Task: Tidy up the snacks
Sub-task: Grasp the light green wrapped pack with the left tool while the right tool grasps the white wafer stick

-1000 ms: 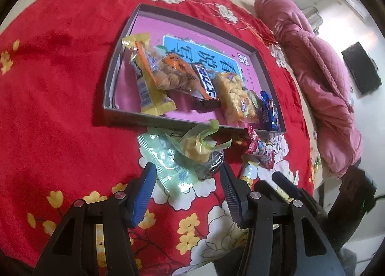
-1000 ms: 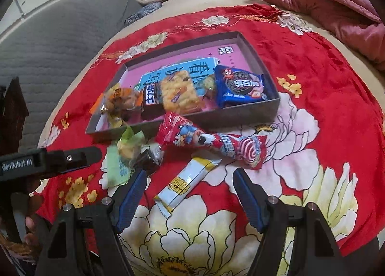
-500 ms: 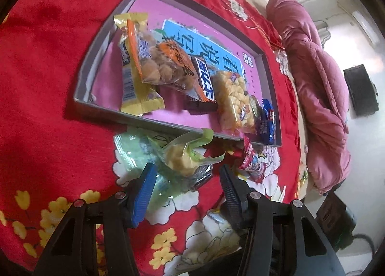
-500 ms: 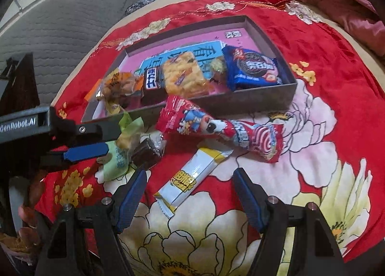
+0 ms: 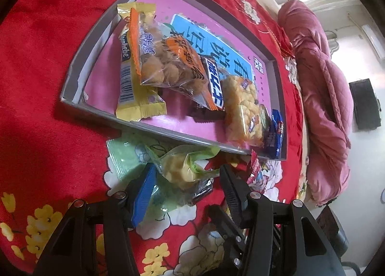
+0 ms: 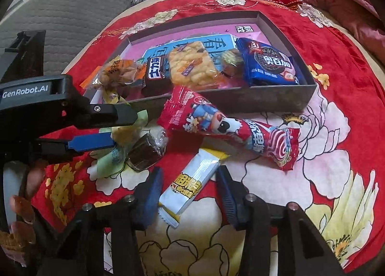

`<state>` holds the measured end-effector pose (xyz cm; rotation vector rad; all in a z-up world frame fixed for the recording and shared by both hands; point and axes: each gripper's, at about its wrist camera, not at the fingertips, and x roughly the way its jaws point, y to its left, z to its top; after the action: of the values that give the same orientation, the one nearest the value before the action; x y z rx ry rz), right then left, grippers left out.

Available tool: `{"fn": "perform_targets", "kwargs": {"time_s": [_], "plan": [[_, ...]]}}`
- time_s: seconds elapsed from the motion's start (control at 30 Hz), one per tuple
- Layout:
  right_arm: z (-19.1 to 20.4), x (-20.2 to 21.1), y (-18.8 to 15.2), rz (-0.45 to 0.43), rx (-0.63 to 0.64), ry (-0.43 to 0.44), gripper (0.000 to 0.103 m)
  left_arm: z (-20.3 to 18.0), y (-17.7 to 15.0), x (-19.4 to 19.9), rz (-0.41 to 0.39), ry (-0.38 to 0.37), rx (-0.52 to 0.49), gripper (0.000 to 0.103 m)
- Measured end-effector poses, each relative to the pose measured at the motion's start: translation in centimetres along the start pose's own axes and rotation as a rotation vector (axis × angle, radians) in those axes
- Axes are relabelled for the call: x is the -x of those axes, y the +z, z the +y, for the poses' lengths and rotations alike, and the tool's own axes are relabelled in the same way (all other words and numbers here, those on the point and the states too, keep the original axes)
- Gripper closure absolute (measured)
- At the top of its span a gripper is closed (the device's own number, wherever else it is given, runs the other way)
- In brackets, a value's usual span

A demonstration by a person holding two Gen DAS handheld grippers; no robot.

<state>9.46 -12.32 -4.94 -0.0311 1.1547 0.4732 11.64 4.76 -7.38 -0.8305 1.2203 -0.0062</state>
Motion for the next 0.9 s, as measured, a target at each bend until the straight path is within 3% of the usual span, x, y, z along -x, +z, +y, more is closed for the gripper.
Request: {"fn": "perform_targets", "kwargs": {"time_s": [0.3,0.43,0.53,0.73,0.9], "plan": [[-0.2,-0.5,0.3,0.003,0.006,0.015,0.061,-0.1,0.0,-0.9,-0.023,0.039,0.038,0.047],[-0.3,-0.6,0.4,0.003,-0.004,0.024,0.063,-0.7,-0.2,-1.2,-0.035,0.081,0.004,0.055],[-0.8,-0.6,0.4,0.004,-0.025,0.044,0.067,-0.6,-0.1,-1.2,-0.035,0.087,-0.009,0.061],[-1.0,-0.3,0.4,-0.002,-0.031,0.069,0.075,-0.8,-0.2,-0.9,-0.036,0.094,-0.061,0.062],[-0.6,0.1,0.1,-0.003,-0.012,0.107,0.08,-0.6,-0.8,0.5,-0.043,0.063,-0.076,0.069]]}}
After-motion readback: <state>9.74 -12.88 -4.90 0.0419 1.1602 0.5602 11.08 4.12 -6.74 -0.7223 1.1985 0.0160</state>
